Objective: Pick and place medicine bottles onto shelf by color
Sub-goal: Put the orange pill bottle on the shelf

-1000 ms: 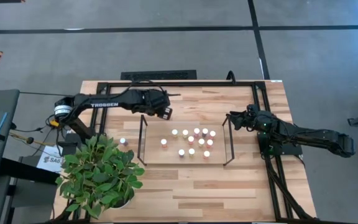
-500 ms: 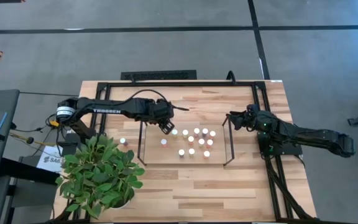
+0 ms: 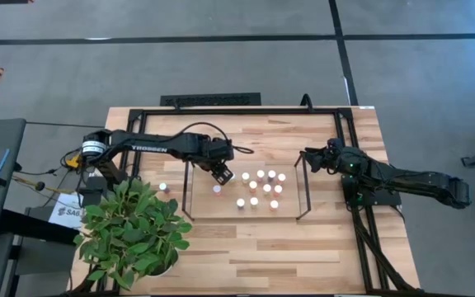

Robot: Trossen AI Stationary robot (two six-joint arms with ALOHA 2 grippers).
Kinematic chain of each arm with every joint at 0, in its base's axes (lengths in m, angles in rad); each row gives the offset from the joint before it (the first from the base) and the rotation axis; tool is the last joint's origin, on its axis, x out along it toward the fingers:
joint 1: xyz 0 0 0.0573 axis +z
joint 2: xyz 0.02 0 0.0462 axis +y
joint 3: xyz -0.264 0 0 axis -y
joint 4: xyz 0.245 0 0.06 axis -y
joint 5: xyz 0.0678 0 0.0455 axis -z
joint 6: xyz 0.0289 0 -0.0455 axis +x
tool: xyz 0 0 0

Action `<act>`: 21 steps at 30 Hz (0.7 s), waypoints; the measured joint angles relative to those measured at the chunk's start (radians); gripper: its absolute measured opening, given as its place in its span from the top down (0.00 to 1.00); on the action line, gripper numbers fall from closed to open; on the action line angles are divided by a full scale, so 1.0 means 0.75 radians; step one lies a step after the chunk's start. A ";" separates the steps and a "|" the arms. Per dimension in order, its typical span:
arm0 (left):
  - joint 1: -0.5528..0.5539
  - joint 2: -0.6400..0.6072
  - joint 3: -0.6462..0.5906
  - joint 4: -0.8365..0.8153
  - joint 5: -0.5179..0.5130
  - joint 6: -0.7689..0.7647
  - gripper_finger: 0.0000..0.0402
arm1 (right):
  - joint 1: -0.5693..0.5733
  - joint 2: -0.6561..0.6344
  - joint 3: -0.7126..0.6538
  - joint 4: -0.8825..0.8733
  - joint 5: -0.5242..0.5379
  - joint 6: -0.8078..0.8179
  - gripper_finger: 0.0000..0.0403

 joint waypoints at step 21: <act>-0.066 0.000 0.000 -0.020 0.016 0.237 0.52 | 0.000 0.000 0.000 -0.001 0.000 0.000 0.38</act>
